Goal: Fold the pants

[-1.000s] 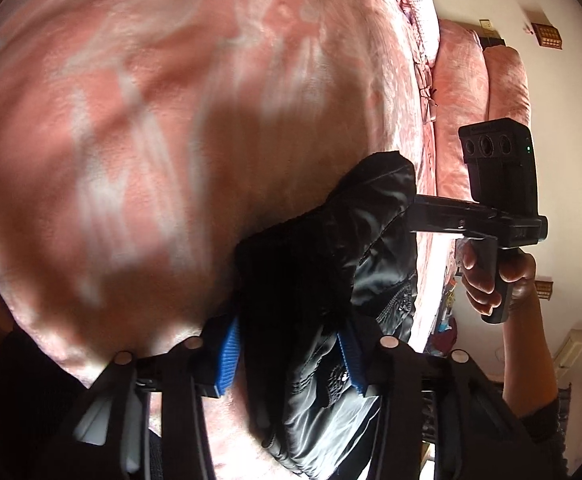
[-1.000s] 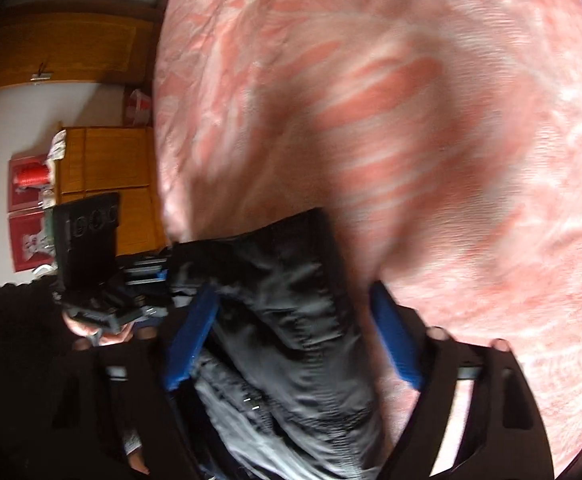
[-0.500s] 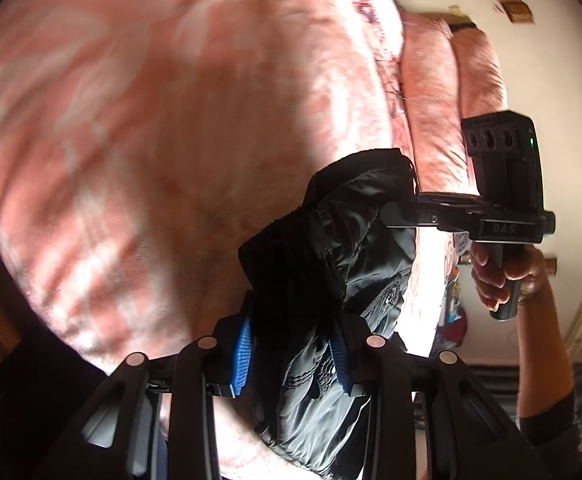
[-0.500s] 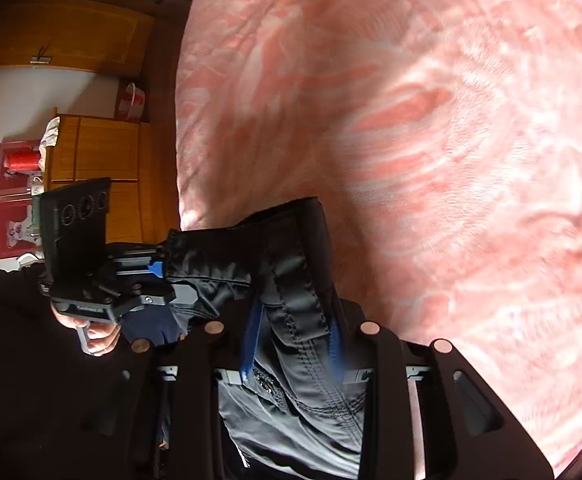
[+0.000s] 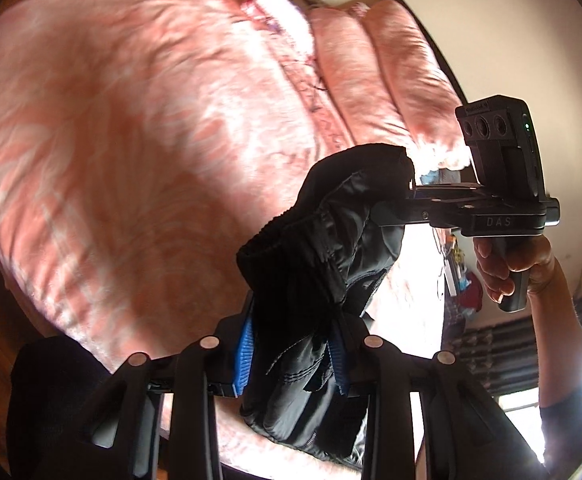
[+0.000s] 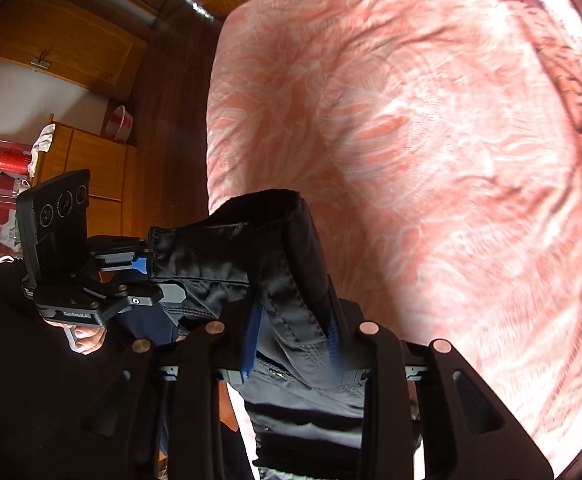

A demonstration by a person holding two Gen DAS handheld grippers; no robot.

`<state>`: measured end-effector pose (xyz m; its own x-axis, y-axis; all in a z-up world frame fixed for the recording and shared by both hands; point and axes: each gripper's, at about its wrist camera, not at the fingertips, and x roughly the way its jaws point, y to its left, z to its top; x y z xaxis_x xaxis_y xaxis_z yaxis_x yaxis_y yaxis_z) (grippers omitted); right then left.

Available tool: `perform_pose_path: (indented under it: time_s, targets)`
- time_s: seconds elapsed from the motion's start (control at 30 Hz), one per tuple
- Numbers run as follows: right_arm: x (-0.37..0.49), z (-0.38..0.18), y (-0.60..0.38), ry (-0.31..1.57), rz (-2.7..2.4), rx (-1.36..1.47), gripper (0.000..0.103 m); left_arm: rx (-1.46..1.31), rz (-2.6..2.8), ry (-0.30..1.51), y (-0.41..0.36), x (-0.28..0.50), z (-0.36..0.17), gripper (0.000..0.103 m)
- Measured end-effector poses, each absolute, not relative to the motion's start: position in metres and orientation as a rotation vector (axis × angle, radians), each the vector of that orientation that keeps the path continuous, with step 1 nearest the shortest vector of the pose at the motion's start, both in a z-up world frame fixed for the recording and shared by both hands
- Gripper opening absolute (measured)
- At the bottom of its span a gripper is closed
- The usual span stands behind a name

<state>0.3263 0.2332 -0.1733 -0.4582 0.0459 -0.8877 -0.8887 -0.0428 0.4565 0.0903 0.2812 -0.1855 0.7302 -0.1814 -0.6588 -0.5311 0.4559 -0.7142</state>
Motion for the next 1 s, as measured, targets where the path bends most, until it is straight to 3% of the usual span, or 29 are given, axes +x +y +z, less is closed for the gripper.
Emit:
perform_pose_path:
  time_s: [1.0]
  targets:
    - [0.328,-0.055,0.066,1.223,1.417,-0.731,0.028,-0.740,0.059,0.731,0.142,0.113,-0.055,0.032]
